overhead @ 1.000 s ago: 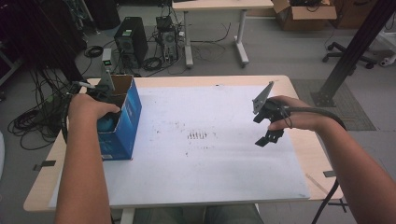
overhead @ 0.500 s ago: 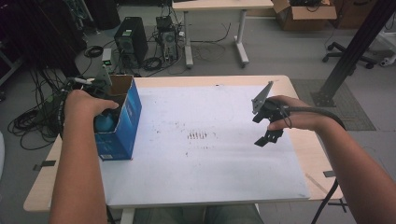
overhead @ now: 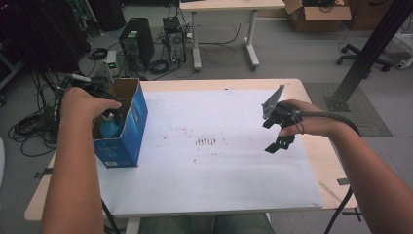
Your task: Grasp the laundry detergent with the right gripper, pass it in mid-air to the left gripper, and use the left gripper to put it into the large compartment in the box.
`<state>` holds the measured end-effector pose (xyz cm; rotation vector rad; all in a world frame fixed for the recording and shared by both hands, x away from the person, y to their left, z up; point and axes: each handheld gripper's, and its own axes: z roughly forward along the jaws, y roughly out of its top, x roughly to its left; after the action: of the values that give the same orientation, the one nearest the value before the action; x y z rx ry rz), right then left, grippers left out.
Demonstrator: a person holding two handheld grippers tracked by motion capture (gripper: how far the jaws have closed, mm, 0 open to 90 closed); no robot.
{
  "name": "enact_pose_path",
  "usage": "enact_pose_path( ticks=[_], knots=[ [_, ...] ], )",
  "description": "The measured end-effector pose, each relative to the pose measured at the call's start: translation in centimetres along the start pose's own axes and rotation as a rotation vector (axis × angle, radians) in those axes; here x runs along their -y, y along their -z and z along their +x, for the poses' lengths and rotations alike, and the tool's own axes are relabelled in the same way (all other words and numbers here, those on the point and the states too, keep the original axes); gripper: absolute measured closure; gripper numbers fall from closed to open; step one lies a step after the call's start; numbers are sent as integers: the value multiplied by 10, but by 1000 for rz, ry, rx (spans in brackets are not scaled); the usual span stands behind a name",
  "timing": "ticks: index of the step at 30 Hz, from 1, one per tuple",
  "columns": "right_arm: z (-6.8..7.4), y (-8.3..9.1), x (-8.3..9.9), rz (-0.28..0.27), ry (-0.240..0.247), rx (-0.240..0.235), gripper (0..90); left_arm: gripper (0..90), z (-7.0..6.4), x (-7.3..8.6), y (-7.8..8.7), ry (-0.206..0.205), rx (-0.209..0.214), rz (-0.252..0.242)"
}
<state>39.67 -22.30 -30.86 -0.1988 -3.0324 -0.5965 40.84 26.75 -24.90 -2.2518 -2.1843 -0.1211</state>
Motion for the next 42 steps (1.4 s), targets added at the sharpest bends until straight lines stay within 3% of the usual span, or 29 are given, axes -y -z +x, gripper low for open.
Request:
enact_pose_path(
  ticks=[23,28,32,37,42],
  knots=[
    [8,8,1,-9,9,14,37,73,-25,6,36,-41,-32,-51],
    [9,9,1,-14,10,12,37,48,-38,7,46,-75,-51,-59],
    [10,10,0,-14,17,10,37,49,-51,7,53,-130,-52,-66],
    [12,10,-1,-12,22,9,38,50,-73,6,64,-291,-28,-67],
    [13,12,0,-9,24,12,36,50,-93,5,75,-412,-19,-72]
  ],
)
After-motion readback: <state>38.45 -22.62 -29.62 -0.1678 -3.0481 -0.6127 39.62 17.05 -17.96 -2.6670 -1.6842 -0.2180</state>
